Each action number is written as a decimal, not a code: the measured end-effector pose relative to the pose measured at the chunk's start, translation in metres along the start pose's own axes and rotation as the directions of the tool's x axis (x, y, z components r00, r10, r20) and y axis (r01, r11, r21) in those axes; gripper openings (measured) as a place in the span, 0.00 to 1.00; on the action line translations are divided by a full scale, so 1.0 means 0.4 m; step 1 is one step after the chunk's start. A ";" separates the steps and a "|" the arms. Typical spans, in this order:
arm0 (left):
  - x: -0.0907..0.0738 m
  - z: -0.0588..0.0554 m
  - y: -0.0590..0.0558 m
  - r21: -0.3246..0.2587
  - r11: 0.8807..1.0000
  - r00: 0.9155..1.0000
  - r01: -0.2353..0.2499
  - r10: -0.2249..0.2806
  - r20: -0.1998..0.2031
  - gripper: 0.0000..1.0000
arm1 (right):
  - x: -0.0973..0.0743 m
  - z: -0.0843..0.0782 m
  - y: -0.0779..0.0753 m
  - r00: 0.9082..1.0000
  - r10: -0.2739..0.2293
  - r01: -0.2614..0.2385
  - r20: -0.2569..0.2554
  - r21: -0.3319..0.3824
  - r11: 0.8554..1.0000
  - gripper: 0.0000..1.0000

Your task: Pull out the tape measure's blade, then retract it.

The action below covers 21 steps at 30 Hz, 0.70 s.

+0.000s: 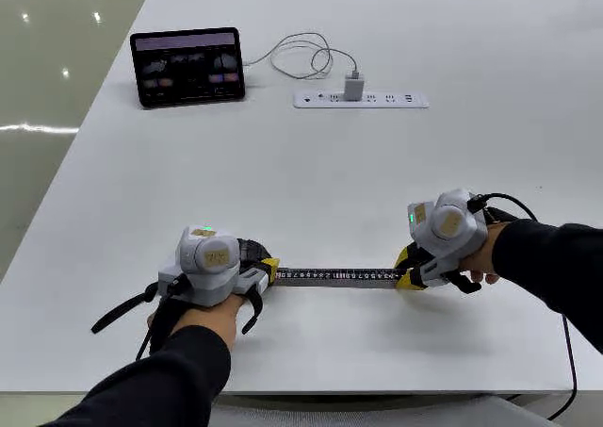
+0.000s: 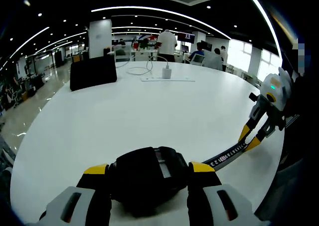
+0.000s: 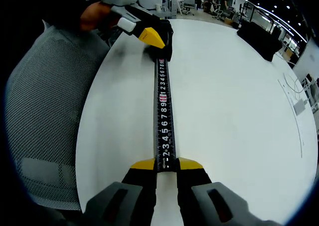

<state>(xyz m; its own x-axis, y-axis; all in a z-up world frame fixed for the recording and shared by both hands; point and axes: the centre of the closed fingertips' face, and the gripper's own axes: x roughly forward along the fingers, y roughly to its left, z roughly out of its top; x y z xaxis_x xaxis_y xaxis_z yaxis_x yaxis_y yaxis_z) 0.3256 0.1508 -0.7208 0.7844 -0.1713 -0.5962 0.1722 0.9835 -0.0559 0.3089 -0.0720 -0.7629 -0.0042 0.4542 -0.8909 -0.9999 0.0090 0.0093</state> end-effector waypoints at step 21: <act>0.000 -0.002 0.000 -0.002 1.000 1.000 0.001 -0.001 -0.008 0.57 | 0.013 0.028 -0.006 1.000 -0.013 0.013 0.006 0.001 1.000 0.10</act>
<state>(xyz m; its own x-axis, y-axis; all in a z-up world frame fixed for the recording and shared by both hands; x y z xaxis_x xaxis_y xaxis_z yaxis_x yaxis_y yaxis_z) 0.3254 0.1510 -0.7214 0.7794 -0.1721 -0.6024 0.1720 0.9834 -0.0585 0.3114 -0.0597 -0.7623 0.0092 0.4591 -0.8883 -0.9999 0.0156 -0.0023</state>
